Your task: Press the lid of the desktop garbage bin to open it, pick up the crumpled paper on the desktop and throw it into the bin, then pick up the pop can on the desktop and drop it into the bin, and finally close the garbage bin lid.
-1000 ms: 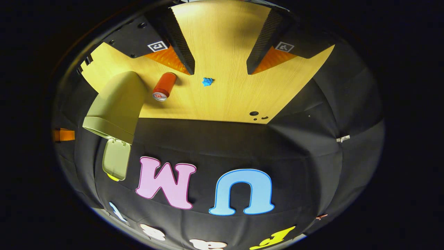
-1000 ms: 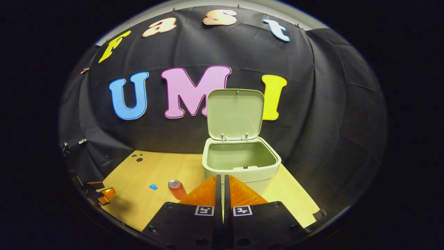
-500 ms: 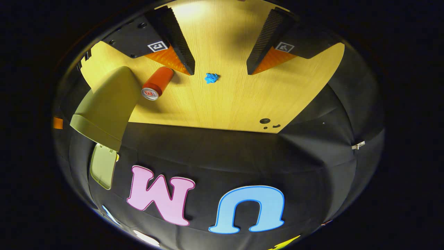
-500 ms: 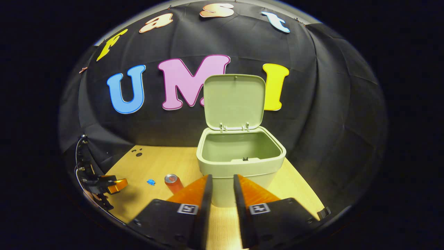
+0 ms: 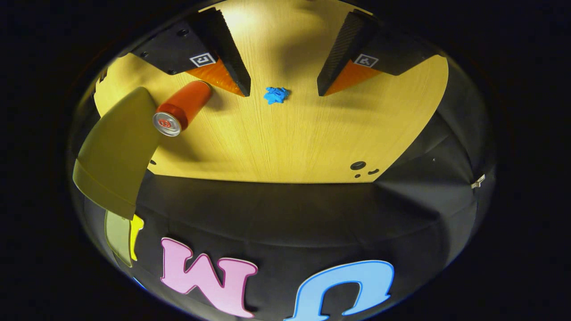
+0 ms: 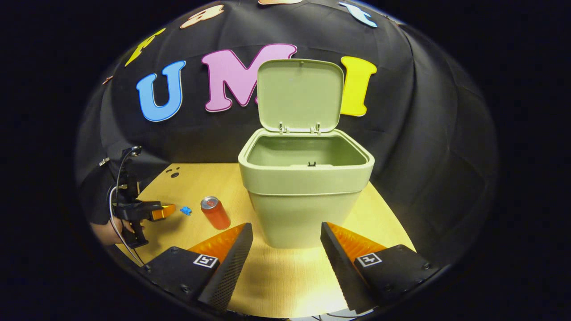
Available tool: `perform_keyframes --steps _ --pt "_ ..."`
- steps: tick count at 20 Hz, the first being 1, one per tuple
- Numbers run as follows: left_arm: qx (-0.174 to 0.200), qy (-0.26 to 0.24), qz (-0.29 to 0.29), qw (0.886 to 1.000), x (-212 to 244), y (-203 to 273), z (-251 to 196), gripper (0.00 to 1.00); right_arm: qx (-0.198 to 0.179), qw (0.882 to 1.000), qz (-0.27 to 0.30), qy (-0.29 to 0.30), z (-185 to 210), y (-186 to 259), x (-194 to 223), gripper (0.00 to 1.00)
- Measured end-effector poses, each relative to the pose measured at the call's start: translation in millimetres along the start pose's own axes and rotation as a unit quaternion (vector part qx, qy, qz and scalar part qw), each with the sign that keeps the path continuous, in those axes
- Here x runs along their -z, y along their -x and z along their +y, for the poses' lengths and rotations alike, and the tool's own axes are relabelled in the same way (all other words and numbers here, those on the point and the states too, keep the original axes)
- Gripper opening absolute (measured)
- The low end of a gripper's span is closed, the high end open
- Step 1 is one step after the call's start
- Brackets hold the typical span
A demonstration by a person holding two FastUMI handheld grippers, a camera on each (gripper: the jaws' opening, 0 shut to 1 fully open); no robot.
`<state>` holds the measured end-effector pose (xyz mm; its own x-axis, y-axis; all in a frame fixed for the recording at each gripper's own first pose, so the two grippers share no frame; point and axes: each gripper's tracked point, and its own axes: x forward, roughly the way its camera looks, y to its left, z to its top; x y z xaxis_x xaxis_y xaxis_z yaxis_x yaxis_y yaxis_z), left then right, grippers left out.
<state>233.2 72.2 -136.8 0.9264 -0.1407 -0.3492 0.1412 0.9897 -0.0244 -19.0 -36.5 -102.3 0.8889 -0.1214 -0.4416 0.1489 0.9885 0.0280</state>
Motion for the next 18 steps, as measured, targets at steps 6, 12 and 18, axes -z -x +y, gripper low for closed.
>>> perform_keyframes --steps 6,12,18 --pt "0.004 -0.037 0.038 0.999 12.5 -44.3 -12.8 0.96 -0.025 0.998 0.045 0.025 6.2 -9.2 33.7 0.96" --pt "-0.002 -0.051 0.071 0.996 31.3 -75.6 -9.5 0.96 -0.027 0.997 0.074 0.016 9.6 -17.7 53.7 0.96" --pt "0.008 -0.027 0.064 0.998 33.5 -80.4 -13.5 0.89 -0.025 0.996 0.082 0.009 7.7 -24.5 56.9 0.96"
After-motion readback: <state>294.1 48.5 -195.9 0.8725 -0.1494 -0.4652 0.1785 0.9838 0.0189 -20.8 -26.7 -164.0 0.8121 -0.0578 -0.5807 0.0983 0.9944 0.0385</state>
